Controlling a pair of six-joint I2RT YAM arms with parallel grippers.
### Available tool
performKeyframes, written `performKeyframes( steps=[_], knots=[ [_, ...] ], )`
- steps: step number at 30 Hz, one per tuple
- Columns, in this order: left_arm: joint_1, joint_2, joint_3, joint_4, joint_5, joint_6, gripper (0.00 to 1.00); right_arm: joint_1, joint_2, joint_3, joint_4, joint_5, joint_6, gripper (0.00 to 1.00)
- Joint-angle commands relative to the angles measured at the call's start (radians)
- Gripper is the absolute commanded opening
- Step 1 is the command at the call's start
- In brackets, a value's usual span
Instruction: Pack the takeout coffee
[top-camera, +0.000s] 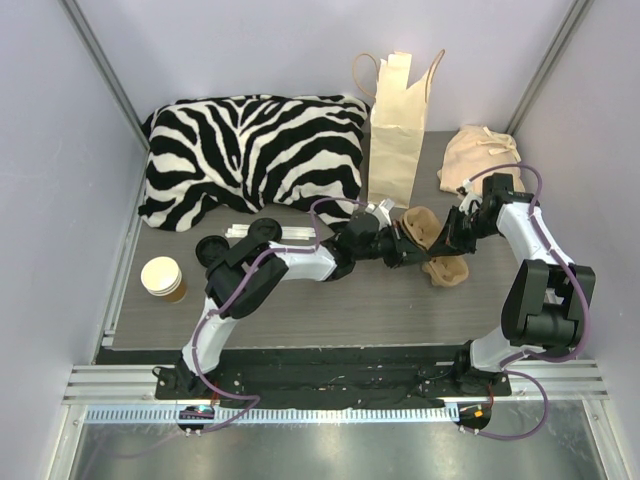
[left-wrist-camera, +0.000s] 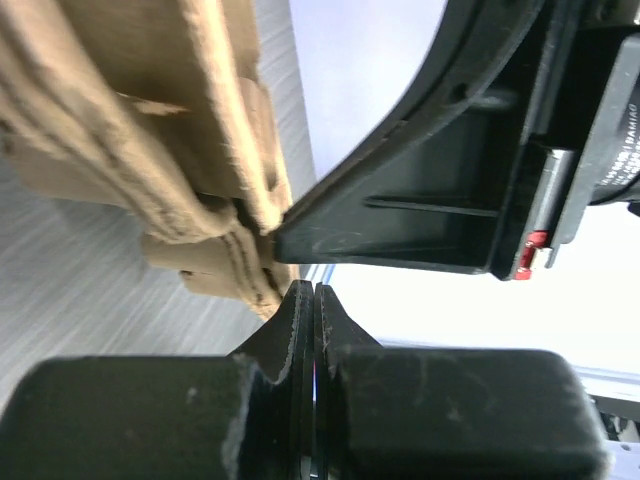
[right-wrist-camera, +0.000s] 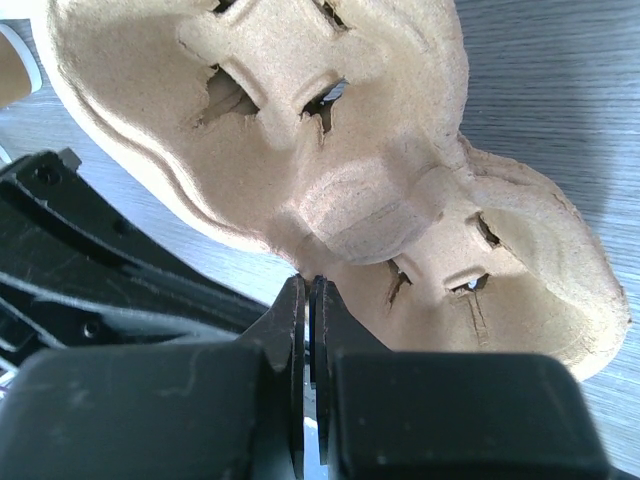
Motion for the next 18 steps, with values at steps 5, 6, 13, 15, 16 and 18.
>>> performKeyframes(
  steps=[5,6,13,15,16,18],
  knots=[
    [-0.019,0.025,0.018,0.065,0.007,-0.043,0.0,-0.001,-0.018,0.002,0.028,-0.028,0.023,0.01],
    [-0.019,0.022,0.013,0.073,0.001,-0.046,0.0,-0.002,-0.017,0.004,0.028,-0.025,0.021,0.01],
    [-0.019,0.024,-0.024,0.122,-0.001,-0.047,0.0,-0.004,-0.001,0.016,0.026,-0.059,0.023,0.01],
    [-0.019,0.028,-0.027,0.137,0.01,-0.051,0.0,-0.005,-0.003,0.015,0.026,-0.059,0.023,0.01],
    [-0.019,0.028,-0.028,0.15,0.012,-0.049,0.0,-0.005,-0.004,0.013,0.026,-0.056,0.021,0.01],
    [-0.019,0.022,-0.038,0.176,0.018,-0.051,0.0,-0.008,-0.006,0.01,0.026,-0.051,0.021,0.01]
  ],
)
